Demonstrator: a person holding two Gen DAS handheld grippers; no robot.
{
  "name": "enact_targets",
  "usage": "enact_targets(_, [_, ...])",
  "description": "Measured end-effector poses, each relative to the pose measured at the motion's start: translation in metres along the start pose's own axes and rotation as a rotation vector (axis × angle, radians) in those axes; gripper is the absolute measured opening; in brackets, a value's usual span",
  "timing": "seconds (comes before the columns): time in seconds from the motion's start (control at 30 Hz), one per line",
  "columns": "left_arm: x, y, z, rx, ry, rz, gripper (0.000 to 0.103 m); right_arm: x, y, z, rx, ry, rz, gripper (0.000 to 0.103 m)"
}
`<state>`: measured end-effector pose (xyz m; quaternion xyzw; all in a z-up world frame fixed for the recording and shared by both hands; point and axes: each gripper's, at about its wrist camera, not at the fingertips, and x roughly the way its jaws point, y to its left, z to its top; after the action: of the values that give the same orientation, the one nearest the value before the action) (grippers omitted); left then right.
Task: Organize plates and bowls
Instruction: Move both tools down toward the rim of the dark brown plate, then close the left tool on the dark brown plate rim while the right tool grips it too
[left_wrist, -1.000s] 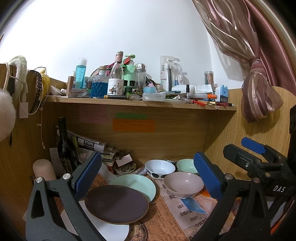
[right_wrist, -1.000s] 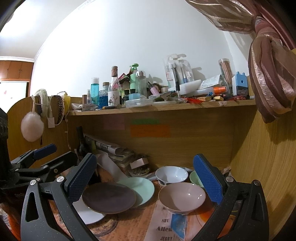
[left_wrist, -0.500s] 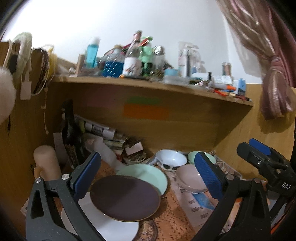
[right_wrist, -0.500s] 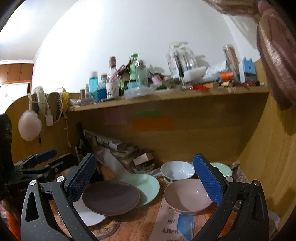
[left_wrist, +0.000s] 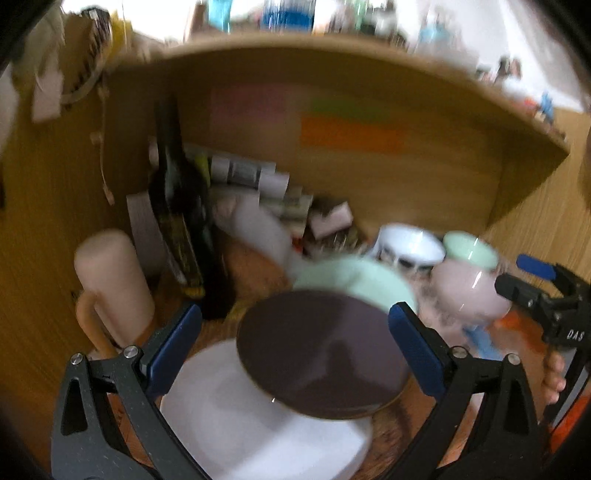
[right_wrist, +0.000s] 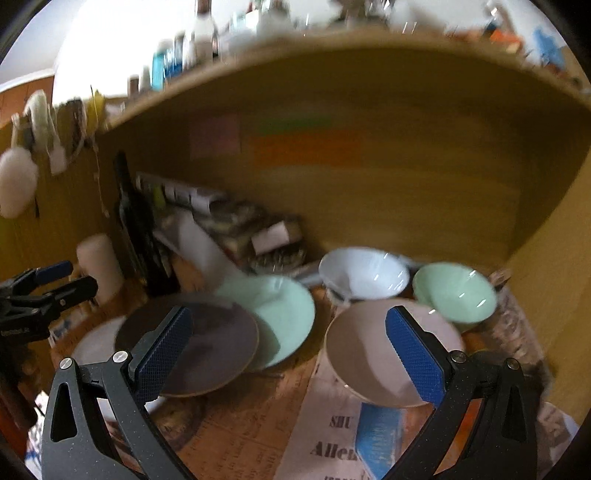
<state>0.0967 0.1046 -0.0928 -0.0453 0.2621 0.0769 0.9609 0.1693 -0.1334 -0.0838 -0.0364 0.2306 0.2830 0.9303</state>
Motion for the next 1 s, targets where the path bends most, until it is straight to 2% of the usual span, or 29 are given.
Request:
enact_targets(0.13, [0.029, 0.014, -0.010, 0.009, 0.094, 0.010, 0.103, 0.030, 0.004, -0.008, -0.003, 0.104, 0.051, 0.100])
enact_targets(0.23, [0.043, 0.026, -0.018, -0.015, 0.132, 0.020, 0.103, 0.050, 0.008, -0.011, -0.005, 0.175, 0.070, 0.087])
enact_targets(0.43, [0.060, 0.046, -0.023, -0.051, 0.207, -0.005, 0.100, 0.092, 0.011, -0.013, 0.015, 0.294, 0.124, 0.068])
enact_targets(0.5, [0.062, 0.048, -0.024, -0.045, 0.218, 0.003, 0.088, 0.107, 0.008, -0.013, 0.040, 0.337, 0.147, 0.064])
enact_targets(0.63, [0.071, 0.053, -0.028, -0.058, 0.259, -0.020, 0.078, 0.131, 0.006, -0.015, 0.061, 0.400, 0.161, 0.044])
enact_targets(0.7, [0.075, 0.055, -0.031, -0.073, 0.280, -0.037, 0.068, 0.136, 0.007, -0.015, 0.047, 0.405, 0.149, 0.043])
enact_targets(0.83, [0.081, 0.059, -0.034, -0.097, 0.310, -0.061, 0.055, 0.143, 0.008, -0.012, 0.036, 0.404, 0.138, 0.043])
enact_targets(0.9, [0.085, 0.060, -0.036, -0.111, 0.329, -0.077, 0.044, 0.143, 0.008, -0.012, 0.029, 0.402, 0.130, 0.043])
enact_targets(1.0, [0.085, 0.061, -0.038, -0.128, 0.332, -0.096, 0.039, 0.146, 0.012, -0.011, 0.004, 0.398, 0.117, 0.038])
